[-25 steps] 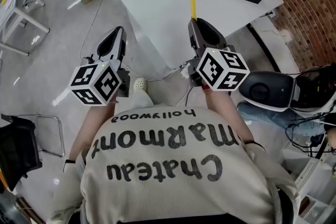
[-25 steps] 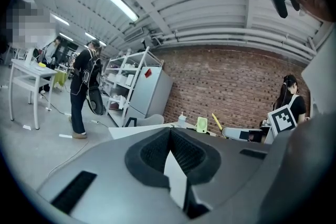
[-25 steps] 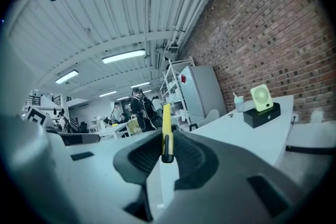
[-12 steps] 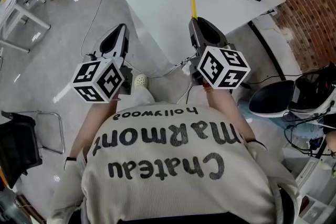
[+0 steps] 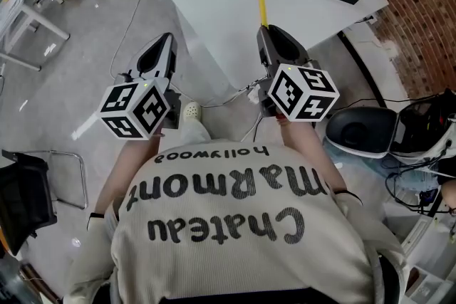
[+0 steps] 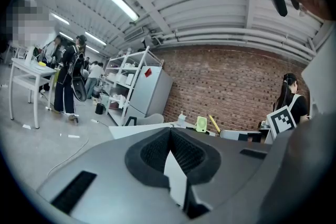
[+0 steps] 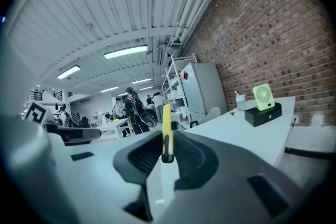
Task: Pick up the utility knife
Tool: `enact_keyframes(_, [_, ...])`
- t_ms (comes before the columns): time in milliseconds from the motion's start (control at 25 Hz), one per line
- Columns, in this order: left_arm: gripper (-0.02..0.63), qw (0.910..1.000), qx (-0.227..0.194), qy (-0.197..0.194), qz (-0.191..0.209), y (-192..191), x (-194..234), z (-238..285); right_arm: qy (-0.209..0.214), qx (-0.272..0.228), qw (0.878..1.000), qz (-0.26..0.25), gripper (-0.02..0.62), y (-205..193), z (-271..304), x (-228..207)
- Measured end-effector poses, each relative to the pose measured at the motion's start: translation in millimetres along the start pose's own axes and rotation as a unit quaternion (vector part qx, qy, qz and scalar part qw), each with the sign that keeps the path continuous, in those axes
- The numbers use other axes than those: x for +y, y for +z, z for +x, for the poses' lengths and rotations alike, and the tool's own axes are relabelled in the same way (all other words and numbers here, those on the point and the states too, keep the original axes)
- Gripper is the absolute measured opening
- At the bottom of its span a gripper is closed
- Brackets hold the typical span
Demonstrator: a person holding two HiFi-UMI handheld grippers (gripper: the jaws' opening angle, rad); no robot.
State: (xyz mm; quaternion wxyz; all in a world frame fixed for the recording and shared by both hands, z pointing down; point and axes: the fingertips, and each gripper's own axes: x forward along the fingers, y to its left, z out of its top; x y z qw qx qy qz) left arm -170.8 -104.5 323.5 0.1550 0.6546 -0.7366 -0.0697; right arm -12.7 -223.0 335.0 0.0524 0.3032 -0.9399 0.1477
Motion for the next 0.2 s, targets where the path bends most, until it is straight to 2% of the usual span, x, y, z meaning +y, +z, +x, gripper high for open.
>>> enact_keyframes(200, [0.002,1.0,-0.004,0.001,-0.001,-0.5,3.6,-1.9,0.002,0.002,1.0,-0.004,0.069,-3.6,1.5,3.9])
